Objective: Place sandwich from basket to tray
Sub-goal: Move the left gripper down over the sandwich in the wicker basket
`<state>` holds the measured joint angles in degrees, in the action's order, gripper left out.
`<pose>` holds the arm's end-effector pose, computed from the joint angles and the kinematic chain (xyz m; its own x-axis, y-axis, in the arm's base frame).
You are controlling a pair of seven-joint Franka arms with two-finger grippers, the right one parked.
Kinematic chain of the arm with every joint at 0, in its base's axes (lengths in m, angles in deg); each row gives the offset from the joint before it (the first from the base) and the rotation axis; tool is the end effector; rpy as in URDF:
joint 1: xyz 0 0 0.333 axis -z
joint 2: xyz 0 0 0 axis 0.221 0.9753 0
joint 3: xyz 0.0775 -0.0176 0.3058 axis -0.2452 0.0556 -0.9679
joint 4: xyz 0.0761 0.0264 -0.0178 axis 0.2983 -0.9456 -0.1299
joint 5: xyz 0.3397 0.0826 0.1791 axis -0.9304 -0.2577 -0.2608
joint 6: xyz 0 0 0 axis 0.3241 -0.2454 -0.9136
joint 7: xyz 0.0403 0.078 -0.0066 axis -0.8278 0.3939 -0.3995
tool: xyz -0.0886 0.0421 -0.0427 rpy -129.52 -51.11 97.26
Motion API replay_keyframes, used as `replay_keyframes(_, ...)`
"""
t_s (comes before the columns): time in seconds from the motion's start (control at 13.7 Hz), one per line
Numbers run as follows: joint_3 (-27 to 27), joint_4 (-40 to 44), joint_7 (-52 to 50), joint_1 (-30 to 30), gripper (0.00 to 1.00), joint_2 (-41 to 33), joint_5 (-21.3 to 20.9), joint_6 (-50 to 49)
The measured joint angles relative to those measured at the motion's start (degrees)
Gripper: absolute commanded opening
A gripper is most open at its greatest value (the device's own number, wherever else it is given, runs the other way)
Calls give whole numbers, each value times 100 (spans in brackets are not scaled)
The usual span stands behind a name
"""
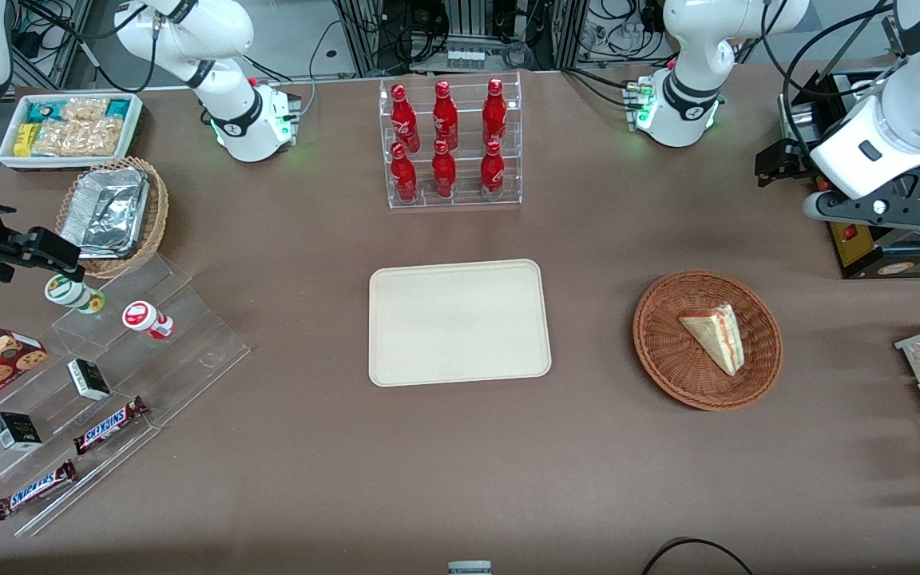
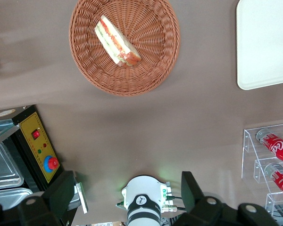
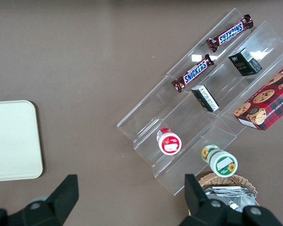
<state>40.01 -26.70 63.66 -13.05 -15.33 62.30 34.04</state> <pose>0.5119 -0.0757 0.6190 0.9549 -0.1532 -0.2544 -0.1631 -0.9864 -0.0180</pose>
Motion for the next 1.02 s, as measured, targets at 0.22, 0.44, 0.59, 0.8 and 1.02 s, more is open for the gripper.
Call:
replay_keyframes(0.22, -36, 91, 15, -49, 100, 11, 0, 90)
replay_keyframes(0.44, -54, 79, 35, -73, 100, 166, -1, 226)
replay_keyframes(0.59, -54, -32, 35, -73, 100, 344, -1, 509)
replay_keyframes(0.8, -57, -566, 34, -75, 100, 468, -2, 1208)
replay_keyframes(1.02, -58, -1271, 34, -76, 100, 505, -3, 2030)
